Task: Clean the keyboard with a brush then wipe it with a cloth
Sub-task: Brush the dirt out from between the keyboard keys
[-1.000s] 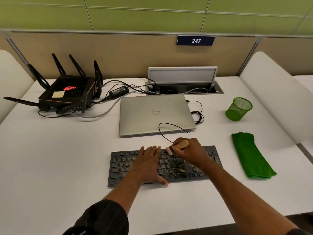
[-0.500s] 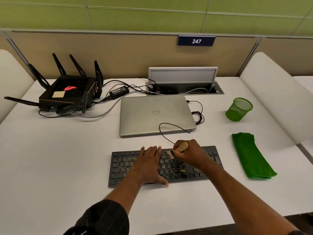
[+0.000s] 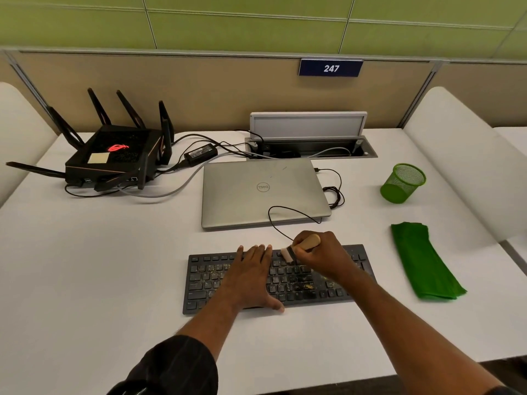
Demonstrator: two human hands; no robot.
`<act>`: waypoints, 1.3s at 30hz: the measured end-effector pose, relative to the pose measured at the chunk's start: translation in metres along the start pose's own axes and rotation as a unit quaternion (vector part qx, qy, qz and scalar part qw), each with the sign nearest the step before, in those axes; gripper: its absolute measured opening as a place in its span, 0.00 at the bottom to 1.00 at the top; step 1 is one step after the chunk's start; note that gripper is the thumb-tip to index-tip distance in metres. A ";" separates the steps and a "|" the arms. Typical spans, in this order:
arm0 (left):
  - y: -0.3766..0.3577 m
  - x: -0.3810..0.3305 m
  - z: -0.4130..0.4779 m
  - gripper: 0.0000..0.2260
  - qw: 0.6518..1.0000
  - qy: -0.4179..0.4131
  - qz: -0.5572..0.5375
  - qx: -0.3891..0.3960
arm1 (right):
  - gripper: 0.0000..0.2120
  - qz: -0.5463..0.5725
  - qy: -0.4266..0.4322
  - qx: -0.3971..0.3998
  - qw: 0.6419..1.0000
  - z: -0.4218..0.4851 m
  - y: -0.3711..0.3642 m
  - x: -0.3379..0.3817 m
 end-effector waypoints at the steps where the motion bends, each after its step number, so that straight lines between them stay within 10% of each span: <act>1: 0.000 0.000 0.000 0.63 1.000 0.001 -0.001 0.001 | 0.04 0.007 0.002 -0.013 1.000 0.000 0.001 0.000; 39: 0.003 0.003 -0.004 0.64 1.000 0.006 -0.004 0.013 | 0.04 -0.003 0.019 0.033 0.999 0.002 -0.011 0.014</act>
Point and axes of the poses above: each hand's wrist, its own z-axis towards the middle knuckle, its own y-axis out of the back of the hand, x = y × z, the point moved 3 cm from there along z, towards the middle knuckle, and after that the axes turned 6 degrees about -z, right-handed, at the moved point
